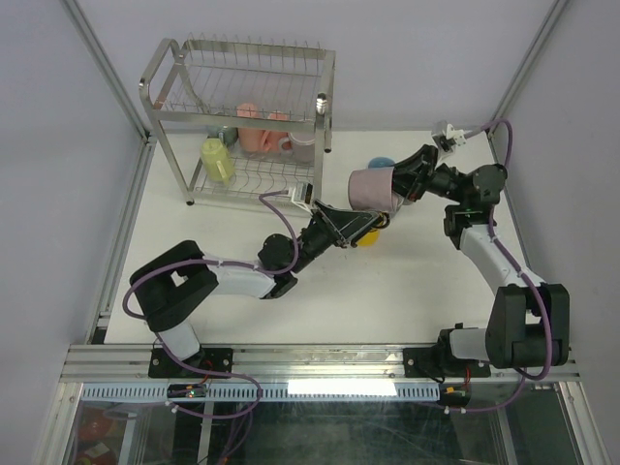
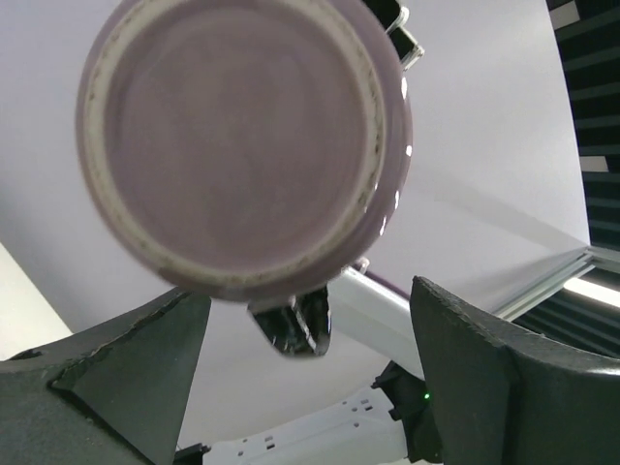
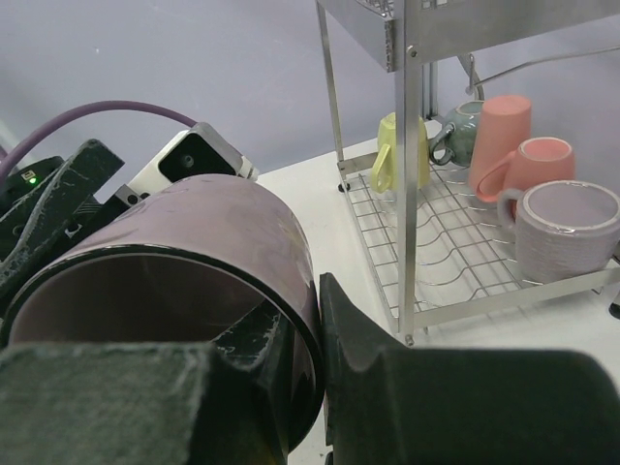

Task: Load the cups into the dish rack
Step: Pick up the cup at the center of the board.

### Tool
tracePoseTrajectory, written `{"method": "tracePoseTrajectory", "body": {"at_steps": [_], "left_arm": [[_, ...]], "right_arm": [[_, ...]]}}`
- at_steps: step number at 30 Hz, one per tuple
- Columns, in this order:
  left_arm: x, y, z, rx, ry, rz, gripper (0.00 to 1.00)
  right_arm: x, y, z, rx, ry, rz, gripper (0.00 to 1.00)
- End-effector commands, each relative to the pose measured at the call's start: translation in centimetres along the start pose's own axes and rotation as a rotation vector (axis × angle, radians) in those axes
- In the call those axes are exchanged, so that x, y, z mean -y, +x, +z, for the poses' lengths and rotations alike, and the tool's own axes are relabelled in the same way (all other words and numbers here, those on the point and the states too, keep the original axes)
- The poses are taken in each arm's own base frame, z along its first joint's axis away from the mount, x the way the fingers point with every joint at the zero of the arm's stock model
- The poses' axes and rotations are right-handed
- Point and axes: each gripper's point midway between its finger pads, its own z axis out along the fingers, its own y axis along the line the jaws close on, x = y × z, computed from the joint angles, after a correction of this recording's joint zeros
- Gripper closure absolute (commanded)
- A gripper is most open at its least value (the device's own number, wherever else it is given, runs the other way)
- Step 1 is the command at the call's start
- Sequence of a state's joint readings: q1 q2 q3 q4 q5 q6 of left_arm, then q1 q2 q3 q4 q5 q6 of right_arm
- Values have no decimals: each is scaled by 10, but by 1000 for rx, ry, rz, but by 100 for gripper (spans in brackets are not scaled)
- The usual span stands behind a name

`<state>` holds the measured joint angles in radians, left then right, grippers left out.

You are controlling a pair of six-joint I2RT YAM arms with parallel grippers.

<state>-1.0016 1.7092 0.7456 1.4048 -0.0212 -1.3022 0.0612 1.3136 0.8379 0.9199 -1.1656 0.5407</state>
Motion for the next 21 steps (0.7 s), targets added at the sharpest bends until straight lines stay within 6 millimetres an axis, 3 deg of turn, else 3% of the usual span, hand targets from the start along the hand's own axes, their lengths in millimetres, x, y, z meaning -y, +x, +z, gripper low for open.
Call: {"method": "tracePoseTrajectory", "body": {"at_steps": [1, 6, 21], "left_arm": [[45, -13, 14, 72, 161, -44, 22], [46, -11, 18, 66, 170, -62, 31], [46, -6, 23, 52, 185, -66, 45]], "right_arm": [[-23, -33, 3, 90, -34, -138, 100], [-25, -31, 2, 99, -38, -149, 100], [-29, -27, 2, 93, -52, -154, 100]]}}
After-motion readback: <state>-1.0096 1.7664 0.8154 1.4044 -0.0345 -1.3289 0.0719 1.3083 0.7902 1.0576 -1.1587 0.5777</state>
